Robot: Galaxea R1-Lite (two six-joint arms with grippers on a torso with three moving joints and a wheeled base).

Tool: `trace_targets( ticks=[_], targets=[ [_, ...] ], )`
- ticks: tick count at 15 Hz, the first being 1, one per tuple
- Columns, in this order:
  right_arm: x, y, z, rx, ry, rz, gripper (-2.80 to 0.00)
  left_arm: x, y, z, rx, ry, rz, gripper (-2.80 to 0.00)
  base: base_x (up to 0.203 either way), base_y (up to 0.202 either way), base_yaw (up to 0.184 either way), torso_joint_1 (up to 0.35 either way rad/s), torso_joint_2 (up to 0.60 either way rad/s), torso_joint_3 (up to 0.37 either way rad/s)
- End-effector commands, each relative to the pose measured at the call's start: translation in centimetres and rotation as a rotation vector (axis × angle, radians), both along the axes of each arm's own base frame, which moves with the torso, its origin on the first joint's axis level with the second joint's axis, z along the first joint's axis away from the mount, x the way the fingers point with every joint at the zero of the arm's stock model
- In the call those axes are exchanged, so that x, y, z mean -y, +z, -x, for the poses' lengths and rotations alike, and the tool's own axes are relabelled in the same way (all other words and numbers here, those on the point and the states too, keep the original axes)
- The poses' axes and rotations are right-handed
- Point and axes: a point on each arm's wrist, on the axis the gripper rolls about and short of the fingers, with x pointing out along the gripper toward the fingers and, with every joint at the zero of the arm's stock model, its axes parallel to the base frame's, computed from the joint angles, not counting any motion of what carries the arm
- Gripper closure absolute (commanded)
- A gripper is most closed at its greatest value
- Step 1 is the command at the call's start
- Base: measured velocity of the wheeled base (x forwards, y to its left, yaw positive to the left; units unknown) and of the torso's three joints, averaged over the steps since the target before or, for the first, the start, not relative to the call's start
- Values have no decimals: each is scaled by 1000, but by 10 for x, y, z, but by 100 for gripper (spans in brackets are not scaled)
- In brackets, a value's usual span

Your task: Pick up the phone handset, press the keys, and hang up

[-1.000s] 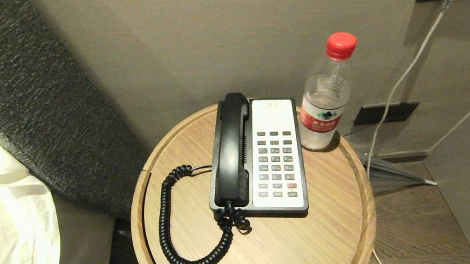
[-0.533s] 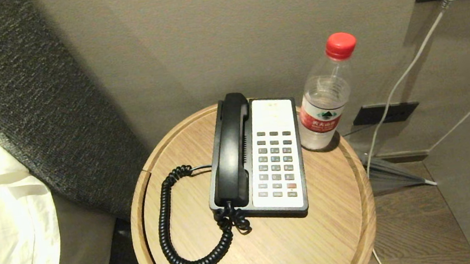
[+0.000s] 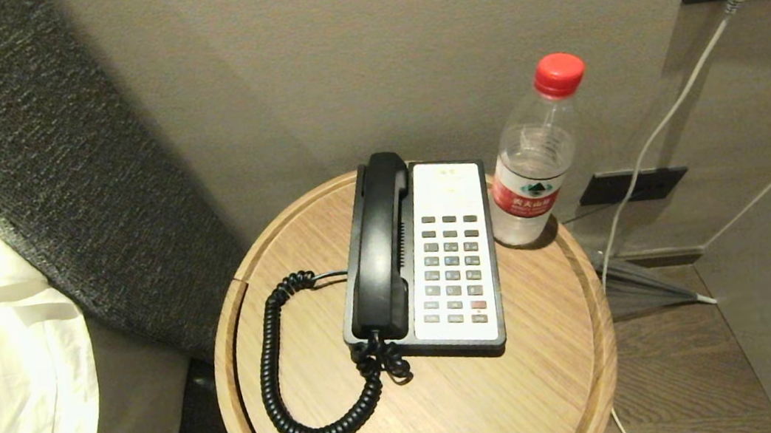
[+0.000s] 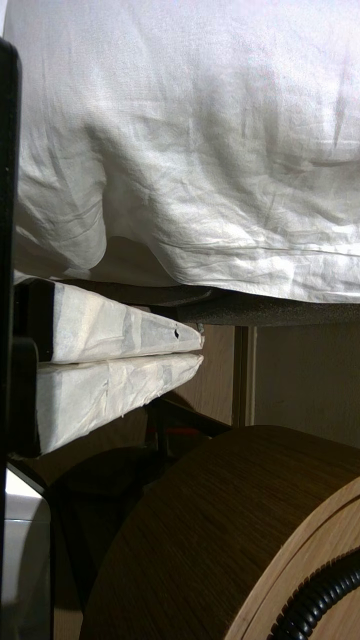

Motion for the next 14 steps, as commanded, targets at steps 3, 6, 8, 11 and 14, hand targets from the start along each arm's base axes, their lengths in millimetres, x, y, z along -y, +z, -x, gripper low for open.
trace_targets(
  ticks=[3, 6, 8, 11, 14],
  targets=[
    [0, 0, 0, 7, -2, 10, 0, 0, 0, 0, -1, 0, 0, 0, 0, 0, 0, 0, 0, 0],
    [0, 0, 0, 11, 4, 2, 0, 0, 0, 0, -1, 0, 0, 0, 0, 0, 0, 0, 0, 0],
    [0, 0, 0, 13, 4, -2, 0, 0, 0, 0, -1, 0, 0, 0, 0, 0, 0, 0, 0, 0],
    [0, 0, 0, 12, 4, -2, 0, 0, 0, 0, -1, 0, 0, 0, 0, 0, 0, 0, 0, 0],
    [0, 0, 0, 13, 4, -2, 0, 0, 0, 0, -1, 0, 0, 0, 0, 0, 0, 0, 0, 0]
  ],
)
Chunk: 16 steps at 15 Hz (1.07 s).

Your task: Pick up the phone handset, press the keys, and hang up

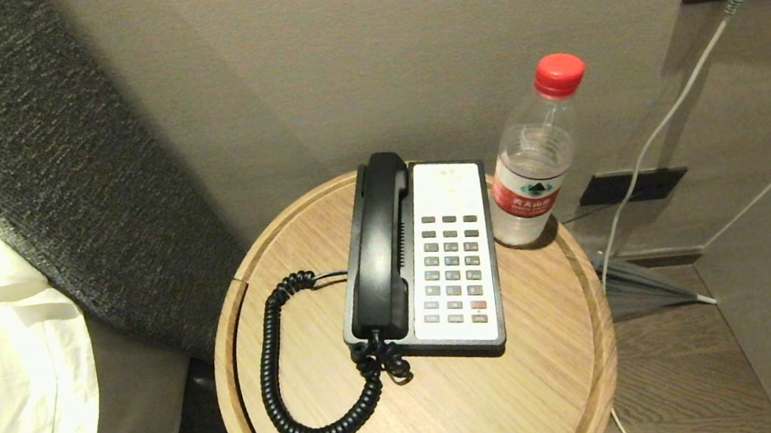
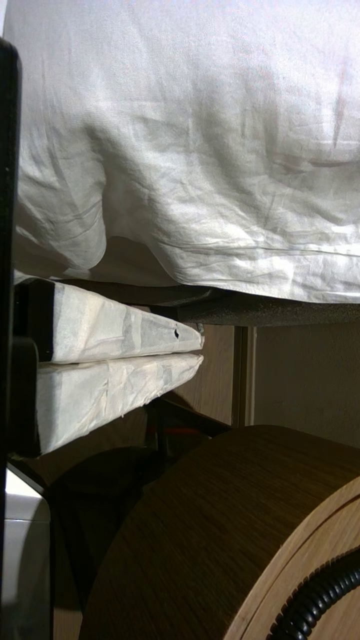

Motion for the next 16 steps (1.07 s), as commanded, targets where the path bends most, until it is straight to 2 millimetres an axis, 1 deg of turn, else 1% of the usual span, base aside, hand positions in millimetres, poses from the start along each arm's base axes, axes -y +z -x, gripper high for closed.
trace_targets(
  ticks=[1, 16],
  targets=[
    [0, 0, 1, 6, 1, 1, 0, 0, 0, 0, -2, 0, 0, 0, 0, 0, 0, 0, 0, 0],
    [0, 0, 1, 7, 1, 0, 0, 0, 0, 0, 0, 0, -2, 0, 0, 0, 0, 0, 0, 0]
  ],
)
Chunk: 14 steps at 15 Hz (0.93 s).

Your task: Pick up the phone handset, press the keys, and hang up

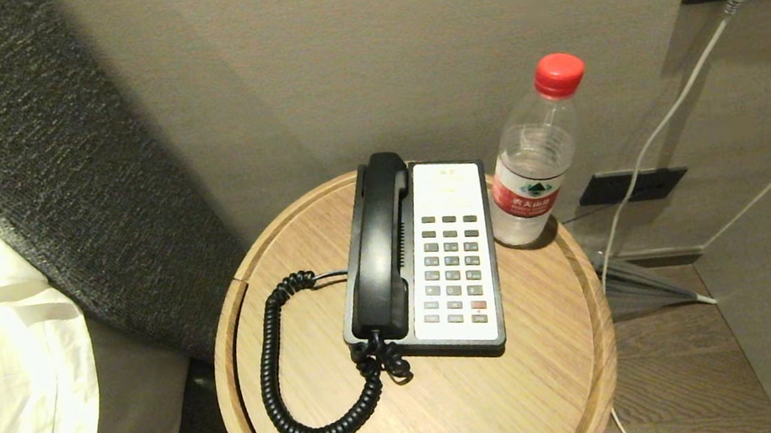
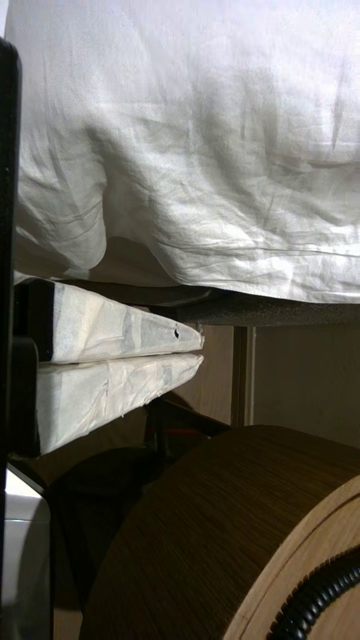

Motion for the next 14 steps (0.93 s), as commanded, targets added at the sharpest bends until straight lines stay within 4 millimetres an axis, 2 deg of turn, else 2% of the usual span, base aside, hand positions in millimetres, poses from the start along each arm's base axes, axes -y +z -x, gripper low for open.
trace_targets(
  ticks=[1, 14],
  targets=[
    [0, 0, 1, 7, 1, 0, 0, 0, 0, 0, 1, 2, 4, 0, 0, 0, 0, 3, 2, 89],
    [0, 0, 1, 8, 1, 0, 0, 0, 0, 0, 3, 8, 34, 0, 0, 0, 0, 2, 1, 193]
  ],
)
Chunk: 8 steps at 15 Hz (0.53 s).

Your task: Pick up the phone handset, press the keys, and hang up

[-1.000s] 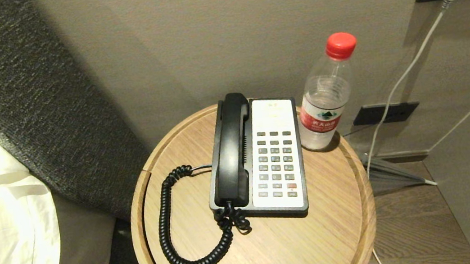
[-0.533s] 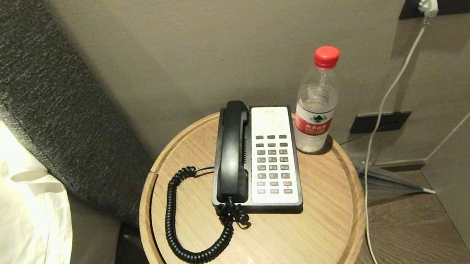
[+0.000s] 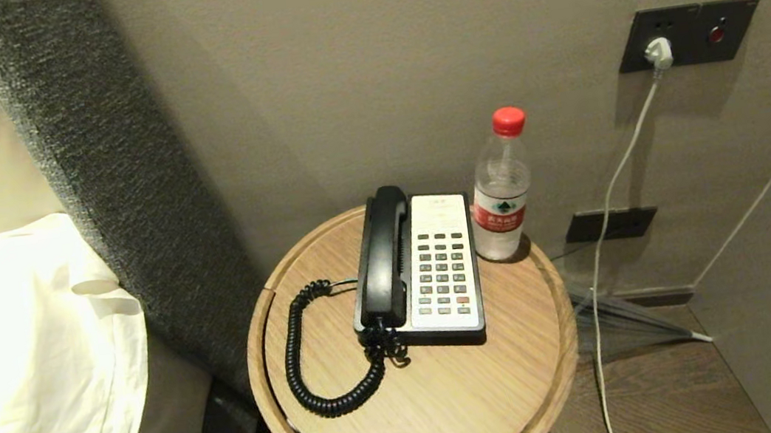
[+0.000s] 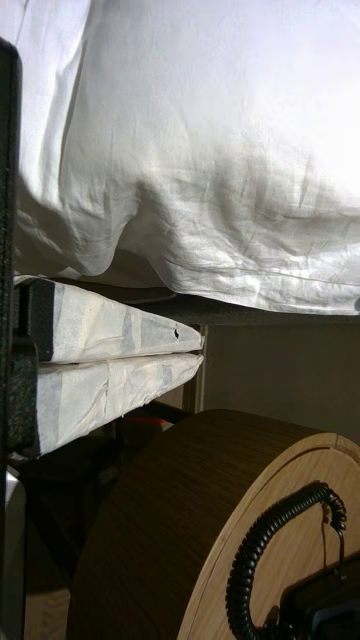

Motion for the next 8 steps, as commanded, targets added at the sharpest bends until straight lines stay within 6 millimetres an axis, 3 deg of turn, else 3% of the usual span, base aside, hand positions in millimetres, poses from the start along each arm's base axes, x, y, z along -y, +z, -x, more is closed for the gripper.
trace_targets(
  ticks=[1, 8],
  targets=[
    [0, 0, 1, 8, 1, 1, 0, 0, 0, 0, 1, 0, 0, 0, 0, 0, 0, 0, 4, 196],
    [0, 0, 1, 8, 1, 2, 0, 0, 0, 0, 1, 0, 1, 0, 0, 0, 0, 2, 0, 201]
  ],
)
